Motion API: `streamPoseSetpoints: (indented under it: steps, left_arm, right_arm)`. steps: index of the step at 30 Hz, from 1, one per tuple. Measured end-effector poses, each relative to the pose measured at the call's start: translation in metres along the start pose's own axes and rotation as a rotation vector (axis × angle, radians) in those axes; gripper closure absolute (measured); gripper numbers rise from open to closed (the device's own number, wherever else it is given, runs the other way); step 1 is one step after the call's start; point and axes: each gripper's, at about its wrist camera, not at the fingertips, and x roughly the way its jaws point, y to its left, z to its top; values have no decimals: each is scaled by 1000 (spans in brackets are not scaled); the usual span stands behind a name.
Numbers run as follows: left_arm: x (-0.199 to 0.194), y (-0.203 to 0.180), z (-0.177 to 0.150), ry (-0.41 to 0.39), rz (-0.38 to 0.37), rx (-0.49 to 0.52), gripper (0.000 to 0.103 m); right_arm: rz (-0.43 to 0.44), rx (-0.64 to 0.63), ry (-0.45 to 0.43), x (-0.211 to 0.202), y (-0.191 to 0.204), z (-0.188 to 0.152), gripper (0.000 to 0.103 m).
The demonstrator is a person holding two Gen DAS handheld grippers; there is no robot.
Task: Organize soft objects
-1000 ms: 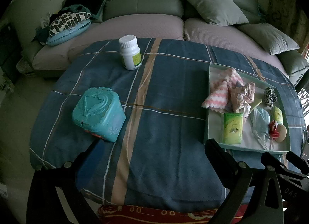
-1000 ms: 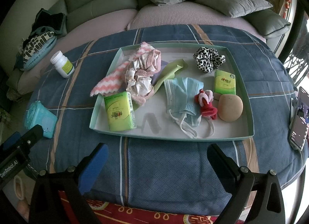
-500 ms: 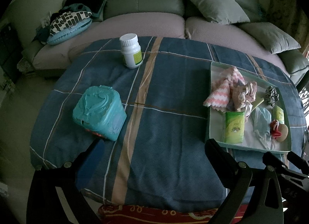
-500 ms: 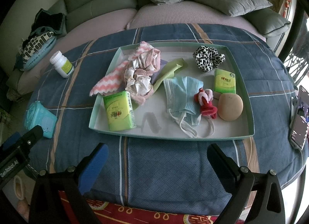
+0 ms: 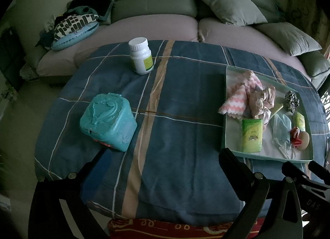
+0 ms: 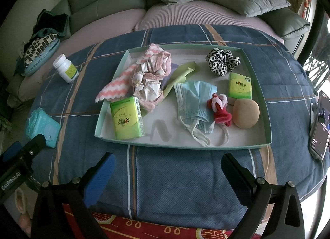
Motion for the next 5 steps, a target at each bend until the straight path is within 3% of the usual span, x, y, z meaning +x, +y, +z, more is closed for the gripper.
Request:
streamPoseSetpoints:
  steps: [5]
  left_arm:
    - [0,1,1,2,-6,-2,0]
  right_arm:
    - [1,-2,1,2,-1,2,0]
